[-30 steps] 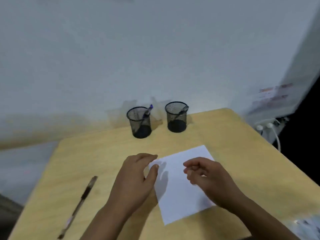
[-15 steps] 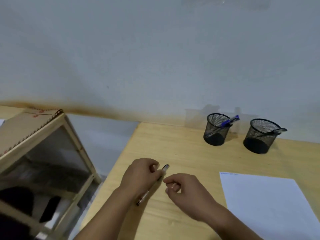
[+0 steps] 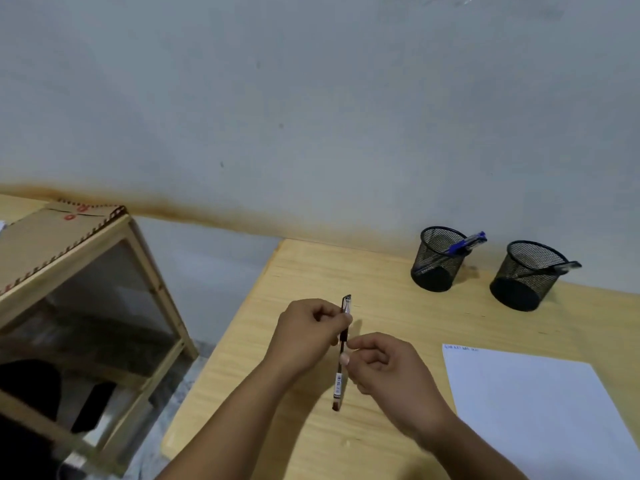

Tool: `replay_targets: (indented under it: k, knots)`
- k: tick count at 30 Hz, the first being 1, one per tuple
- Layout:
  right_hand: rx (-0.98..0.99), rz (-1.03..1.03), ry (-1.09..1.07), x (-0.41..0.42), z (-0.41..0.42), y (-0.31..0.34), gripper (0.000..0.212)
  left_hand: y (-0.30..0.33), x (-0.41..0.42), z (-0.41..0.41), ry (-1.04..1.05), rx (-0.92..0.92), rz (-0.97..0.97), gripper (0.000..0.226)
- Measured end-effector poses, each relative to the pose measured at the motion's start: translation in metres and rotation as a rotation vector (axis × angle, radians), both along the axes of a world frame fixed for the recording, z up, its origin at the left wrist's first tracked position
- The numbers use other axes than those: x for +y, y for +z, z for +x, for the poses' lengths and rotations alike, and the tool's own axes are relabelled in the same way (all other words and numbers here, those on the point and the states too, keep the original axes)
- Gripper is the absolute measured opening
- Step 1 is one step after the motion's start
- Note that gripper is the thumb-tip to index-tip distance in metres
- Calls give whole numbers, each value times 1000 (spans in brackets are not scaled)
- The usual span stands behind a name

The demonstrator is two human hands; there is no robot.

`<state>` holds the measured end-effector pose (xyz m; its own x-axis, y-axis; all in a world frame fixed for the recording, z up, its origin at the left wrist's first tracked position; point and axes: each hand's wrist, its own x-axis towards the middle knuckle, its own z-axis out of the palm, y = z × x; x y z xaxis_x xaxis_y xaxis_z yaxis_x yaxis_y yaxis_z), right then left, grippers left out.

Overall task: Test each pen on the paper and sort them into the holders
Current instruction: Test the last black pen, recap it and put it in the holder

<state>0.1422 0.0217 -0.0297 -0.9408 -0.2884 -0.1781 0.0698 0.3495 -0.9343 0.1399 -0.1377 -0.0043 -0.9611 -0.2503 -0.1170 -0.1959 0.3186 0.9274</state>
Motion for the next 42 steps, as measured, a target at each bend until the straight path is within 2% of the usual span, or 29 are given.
replay_targets:
  k: [3,7,15,26,32,37,42]
  knots:
    - [18,-25,-32,12,0,7,12,7,10,3,13,-30,163,16]
    - [9,-49,-53,31,2,22,14,8,20,2,1,-51,393,13]
    - [136,121,-95,74,0,24,8,12,47,0,-67,-51,565,12]
    - [277,288,-63,126,-4,34,11,13,75,-10,-145,-30,467,12]
    - [447,393,10,130,-11,47,11,13,96,-9,-199,-15,489,12]
    - [511,321,29,129,-14,51,13,13,103,-5,-225,-6,542,15]
    - [536,230,7,128,-9,46,10,11,107,0,-276,18,476,11]
